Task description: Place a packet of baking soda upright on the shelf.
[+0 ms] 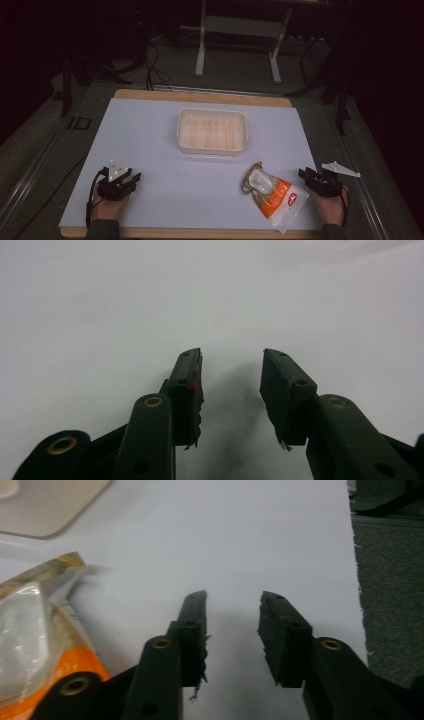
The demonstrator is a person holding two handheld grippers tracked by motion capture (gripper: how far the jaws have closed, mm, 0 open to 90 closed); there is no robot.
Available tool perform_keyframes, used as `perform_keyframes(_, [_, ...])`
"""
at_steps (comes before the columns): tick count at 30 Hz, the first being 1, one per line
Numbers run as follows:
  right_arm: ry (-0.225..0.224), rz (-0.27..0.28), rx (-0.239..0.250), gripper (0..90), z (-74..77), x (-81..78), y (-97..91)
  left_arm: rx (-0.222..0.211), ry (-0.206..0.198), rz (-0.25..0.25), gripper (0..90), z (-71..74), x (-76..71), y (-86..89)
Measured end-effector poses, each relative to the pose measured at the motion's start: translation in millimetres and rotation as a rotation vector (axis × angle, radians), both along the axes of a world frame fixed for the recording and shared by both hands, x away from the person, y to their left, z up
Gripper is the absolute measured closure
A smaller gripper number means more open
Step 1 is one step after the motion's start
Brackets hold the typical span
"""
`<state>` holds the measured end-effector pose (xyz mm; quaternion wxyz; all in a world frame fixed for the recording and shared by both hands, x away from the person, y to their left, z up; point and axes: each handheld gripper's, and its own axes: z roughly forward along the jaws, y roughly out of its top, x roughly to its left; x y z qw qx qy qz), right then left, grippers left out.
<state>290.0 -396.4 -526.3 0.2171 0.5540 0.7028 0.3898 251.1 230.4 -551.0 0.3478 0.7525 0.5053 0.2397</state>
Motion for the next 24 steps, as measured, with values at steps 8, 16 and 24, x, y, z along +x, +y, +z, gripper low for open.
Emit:
perform_keyframes(8, [0.017, 0.06, 0.004, 64.4, 8.5, -3.7, 10.8, -0.024, 0.009, -0.019, 60.1, 0.4, 0.4, 4.4])
perform_keyframes(16, [0.057, 0.132, -0.03, 62.2, 11.0, -6.7, 21.8, -0.046, 0.015, -0.019, 58.1, 0.3, 0.3, 7.0])
perform_keyframes(24, [0.091, 0.184, -0.083, 58.5, 20.7, -19.7, 19.4, -0.028, 0.018, -0.026, 57.4, -0.2, 0.4, 4.9])
